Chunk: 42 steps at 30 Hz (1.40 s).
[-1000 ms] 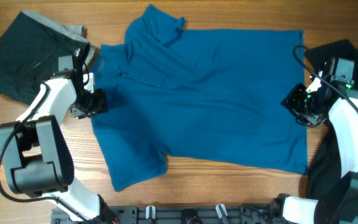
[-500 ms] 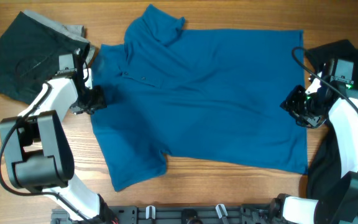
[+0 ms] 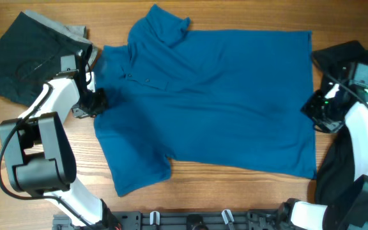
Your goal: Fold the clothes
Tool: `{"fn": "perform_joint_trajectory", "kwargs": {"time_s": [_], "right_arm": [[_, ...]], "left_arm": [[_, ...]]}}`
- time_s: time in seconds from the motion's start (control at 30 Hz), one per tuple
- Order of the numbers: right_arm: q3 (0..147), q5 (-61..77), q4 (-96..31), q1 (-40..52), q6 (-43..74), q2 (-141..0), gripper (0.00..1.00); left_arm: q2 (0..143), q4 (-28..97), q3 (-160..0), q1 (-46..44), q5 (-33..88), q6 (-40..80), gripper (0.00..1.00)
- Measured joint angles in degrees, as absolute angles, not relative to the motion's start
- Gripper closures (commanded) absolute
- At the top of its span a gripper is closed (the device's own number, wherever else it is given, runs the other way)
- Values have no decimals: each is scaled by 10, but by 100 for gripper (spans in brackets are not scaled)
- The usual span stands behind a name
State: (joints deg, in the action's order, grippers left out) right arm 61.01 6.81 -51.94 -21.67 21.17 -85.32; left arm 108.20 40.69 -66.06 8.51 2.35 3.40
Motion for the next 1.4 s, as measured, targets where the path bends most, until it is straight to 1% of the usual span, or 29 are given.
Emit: {"fn": "perform_joint_trajectory", "kwargs": {"time_s": [0.1, 0.23, 0.33, 0.37, 0.43, 0.5, 0.57, 0.73, 0.87, 0.93, 1.0, 1.03, 1.1, 1.13, 1.17, 1.2, 1.23, 1.27, 1.3, 1.33, 1.37, 1.4], "right_arm": [[610, 59, -509, -276, 199, -853, 47], [610, 36, -507, -279, 184, -877, 47], [610, 59, -507, -279, 155, -948, 47], [610, 65, -507, -277, 149, -968, 46], [610, 76, -507, -274, 146, -996, 40], [610, 90, -508, -271, 142, -1025, 38], [610, 92, -513, -266, 138, -1039, 38], [594, 53, -507, -235, 166, -1042, 47], [593, 31, -493, -235, 184, -1042, 46], [593, 25, -488, -237, 186, -1041, 47], [593, 27, -485, -237, 180, -1041, 53], [593, 30, -485, -238, 174, -1041, 64], [593, 32, -480, -238, 167, -1040, 75], [593, 37, -475, -238, 164, -1040, 85], [593, 44, -469, -238, 157, -1040, 92], [593, 50, -467, -238, 158, -1040, 92], [593, 56, -464, -237, 155, -1040, 96], [593, 58, -464, -237, 155, -1040, 95], [593, 60, -465, -237, 153, -1040, 89], [593, 61, -466, -237, 153, -1040, 72], [593, 60, -469, -237, 151, -1040, 69], [593, 60, -477, -237, 151, -1040, 71]], "left_arm": [[1079, 406, -670, 105, 10, 53, 96], [1077, 409, -671, 130, 7, 68, 96], [1077, 409, -671, 131, 9, 72, 96], [1077, 409, -671, 131, 9, 73, 96], [1077, 409, -671, 131, 9, 75, 96], [1077, 409, -672, 131, 9, 76, 96], [1077, 409, -672, 131, 10, 76, 96], [1077, 409, -672, 131, 10, 77, 96], [1077, 409, -672, 131, 9, 77, 96], [1077, 409, -672, 131, 10, 77, 96], [1077, 409, -672, 131, 10, 77, 96], [1077, 409, -672, 131, 10, 77, 96], [1077, 409, -672, 131, 10, 77, 96], [1077, 409, -672, 131, 10, 77, 95], [1077, 409, -672, 131, 10, 77, 96], [1077, 409, -672, 131, 10, 77, 96], [1077, 410, -672, 131, 10, 77, 95], [1077, 411, -672, 131, 10, 77, 96], [1077, 411, -672, 131, 10, 77, 96], [1077, 412, -672, 131, 10, 77, 96], [1077, 412, -672, 131, 10, 77, 96], [1077, 412, -672, 131, 10, 77, 96]]}}
